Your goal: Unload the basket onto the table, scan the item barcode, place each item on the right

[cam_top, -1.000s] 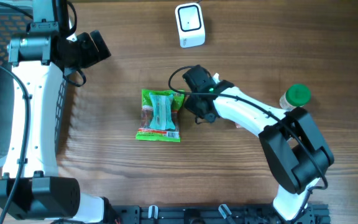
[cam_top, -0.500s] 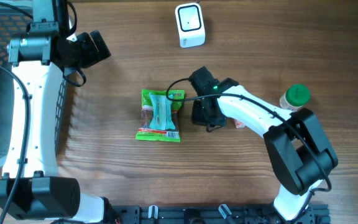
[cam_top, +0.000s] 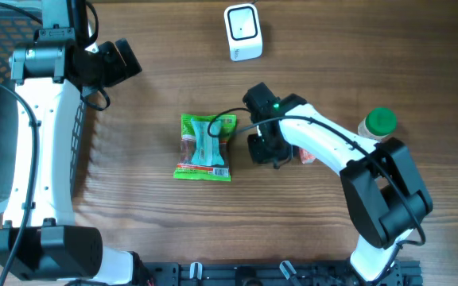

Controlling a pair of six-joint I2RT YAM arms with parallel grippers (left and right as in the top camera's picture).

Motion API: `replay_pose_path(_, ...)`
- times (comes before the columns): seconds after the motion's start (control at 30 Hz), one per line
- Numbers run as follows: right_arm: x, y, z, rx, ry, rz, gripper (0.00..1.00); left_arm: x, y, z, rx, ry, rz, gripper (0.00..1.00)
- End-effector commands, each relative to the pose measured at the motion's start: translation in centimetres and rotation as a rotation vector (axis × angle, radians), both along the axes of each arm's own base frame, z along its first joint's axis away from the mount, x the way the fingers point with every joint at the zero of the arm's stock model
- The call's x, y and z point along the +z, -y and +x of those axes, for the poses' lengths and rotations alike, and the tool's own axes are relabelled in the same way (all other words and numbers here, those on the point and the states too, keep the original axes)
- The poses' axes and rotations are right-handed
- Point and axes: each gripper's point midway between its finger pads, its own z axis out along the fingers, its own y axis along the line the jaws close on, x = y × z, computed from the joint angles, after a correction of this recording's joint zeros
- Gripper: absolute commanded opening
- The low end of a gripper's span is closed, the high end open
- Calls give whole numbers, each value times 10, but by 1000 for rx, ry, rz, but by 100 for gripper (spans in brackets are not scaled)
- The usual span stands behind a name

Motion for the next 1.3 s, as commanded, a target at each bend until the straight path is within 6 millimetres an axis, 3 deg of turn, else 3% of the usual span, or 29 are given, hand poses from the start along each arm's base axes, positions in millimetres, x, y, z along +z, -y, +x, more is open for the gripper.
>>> replay_pose_path(0.0, 38, -17, 20, -53, 69, 77, 53, -1, -2, 0, -8, -1, 13, 100)
replay_pose_path(0.07, 37, -12, 17, -174, 39, 63, 61, -1, -2, 0, -9, -1, 13, 100)
replay_pose_path(0.23, 26, 7, 14, -400, -5, 23, 66, -1, -2, 0, -8, -1, 13, 100)
replay_pose_path(0.4, 9, 9, 12, -506, -10, 34, 50, -1, -2, 0, -8, -1, 13, 100)
replay_pose_path(0.63, -18, 10, 2, -577, -21, 65, 40, -1, -2, 0, -9, -1, 13, 100)
replay_pose_path(0.67, -20, 7, 2, -574, -26, 82, 34, -1, -2, 0, -8, -1, 13, 100)
replay_pose_path(0.73, -22, 6, 0, -573, -33, 89, 7, -1, -2, 0, -8, -1, 13, 100)
replay_pose_path(0.83, -21, 8, 1, -517, -22, 93, 4, -1, -2, 0, -8, -1, 13, 100)
replay_pose_path(0.97, -5, 13, 11, -395, 7, 98, 4, -1, -2, 0, -9, -1, 13, 100)
replay_pose_path(1.1, 42, 18, 32, -208, 145, 74, 4, -1, -2, 0, -8, -1, 13, 100)
replay_pose_path(1.2, 81, 40, 39, -117, 300, -75, 4, -1, -2, 0, -8, 0, 13, 100)
replay_pose_path(1.27, 97, 44, 39, -81, 349, -91, 4, -1, -2, 0, -8, -1, 13, 100)
